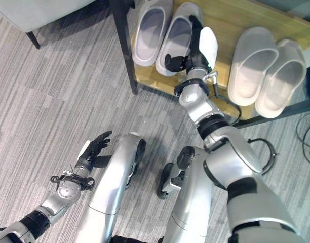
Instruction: Arrange the slippers neatly on the shoe rack.
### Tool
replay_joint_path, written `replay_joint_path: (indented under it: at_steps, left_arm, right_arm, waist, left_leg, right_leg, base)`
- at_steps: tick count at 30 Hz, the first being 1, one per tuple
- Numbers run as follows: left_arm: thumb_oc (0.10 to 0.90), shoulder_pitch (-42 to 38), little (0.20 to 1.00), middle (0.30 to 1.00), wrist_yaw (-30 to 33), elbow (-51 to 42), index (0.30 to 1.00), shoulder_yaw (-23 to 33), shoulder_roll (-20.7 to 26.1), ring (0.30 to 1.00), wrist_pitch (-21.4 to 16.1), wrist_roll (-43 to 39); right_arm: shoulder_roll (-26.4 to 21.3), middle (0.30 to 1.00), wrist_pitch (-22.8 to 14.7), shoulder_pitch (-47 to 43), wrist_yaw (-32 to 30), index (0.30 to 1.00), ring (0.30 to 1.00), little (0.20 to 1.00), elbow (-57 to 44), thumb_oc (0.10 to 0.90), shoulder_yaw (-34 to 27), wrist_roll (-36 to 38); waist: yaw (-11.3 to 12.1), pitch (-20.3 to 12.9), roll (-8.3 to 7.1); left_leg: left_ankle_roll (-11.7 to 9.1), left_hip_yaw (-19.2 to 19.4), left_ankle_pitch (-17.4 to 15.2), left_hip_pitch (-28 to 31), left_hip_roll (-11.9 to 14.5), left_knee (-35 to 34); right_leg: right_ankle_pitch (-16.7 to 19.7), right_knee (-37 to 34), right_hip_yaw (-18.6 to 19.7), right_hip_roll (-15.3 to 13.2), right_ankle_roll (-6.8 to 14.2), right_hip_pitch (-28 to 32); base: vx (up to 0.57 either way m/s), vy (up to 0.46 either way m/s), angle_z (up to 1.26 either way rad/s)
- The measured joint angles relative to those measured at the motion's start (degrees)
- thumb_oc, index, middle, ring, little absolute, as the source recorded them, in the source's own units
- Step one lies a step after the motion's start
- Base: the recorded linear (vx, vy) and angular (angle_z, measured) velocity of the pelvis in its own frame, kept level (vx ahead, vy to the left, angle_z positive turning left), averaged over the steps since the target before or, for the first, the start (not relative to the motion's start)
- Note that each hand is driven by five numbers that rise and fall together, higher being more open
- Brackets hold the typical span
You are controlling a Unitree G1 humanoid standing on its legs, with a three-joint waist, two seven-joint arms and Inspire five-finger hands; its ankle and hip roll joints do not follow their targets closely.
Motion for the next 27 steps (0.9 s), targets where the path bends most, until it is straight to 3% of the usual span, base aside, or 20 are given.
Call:
replay_joint_path:
  at_steps: [12, 20, 27]
  left_arm:
    - [0.800, -0.4, 0.900, 0.900, -1.4, 0.4, 0.900, -0.9, 0.4, 0.900, -0.1, -1.6]
    - [0.800, 1.7, 0.900, 0.900, -1.5, 0.4, 0.900, 1.1, 0.4, 0.900, -0.1, -1.5]
    - [0.800, 4.8, 0.900, 0.900, -1.5, 0.0, 0.900, 5.8, 0.6, 0.900, 0.1, -0.2]
  right_arm:
    - [-1.2, 0.900, -1.9, -2.4, 3.6, 0.900, 0.900, 0.900, 3.5, 0.800, 2.3, 2.3]
    - [-8.4, 0.900, -2.8, 3.1, 0.9, 0.900, 0.900, 0.900, -15.2, 0.800, 1.7, 0.7]
    - [-13.7, 0.900, -3.2, 11.7, -2.4, 0.900, 0.900, 0.900, -35.4, 0.800, -2.1, -4.9]
  waist:
    - [-0.2, 0.0, 0.03]
    - [-2.3, 0.0, -0.05]
    - [-6.2, 0.2, -1.30]
  left_leg:
    - [0.0, 0.1, 0.0, 0.0, -0.1, 0.1]
    - [0.3, 0.9, -0.4, -0.1, 0.1, 0.3]
    - [0.8, 2.5, -0.9, 0.0, 0.3, 0.8]
  right_leg:
    - [-0.2, 0.3, 0.1, -0.2, -0.1, -0.1]
    - [-0.6, 0.9, 0.9, 0.2, 0.2, -0.6]
    - [-1.0, 2.1, 2.6, 0.8, 1.0, -1.4]
  base:
    - [0.00, 0.000, 0.00]
    - [0.00, -0.001, 0.00]
    - [0.00, 0.000, 0.00]
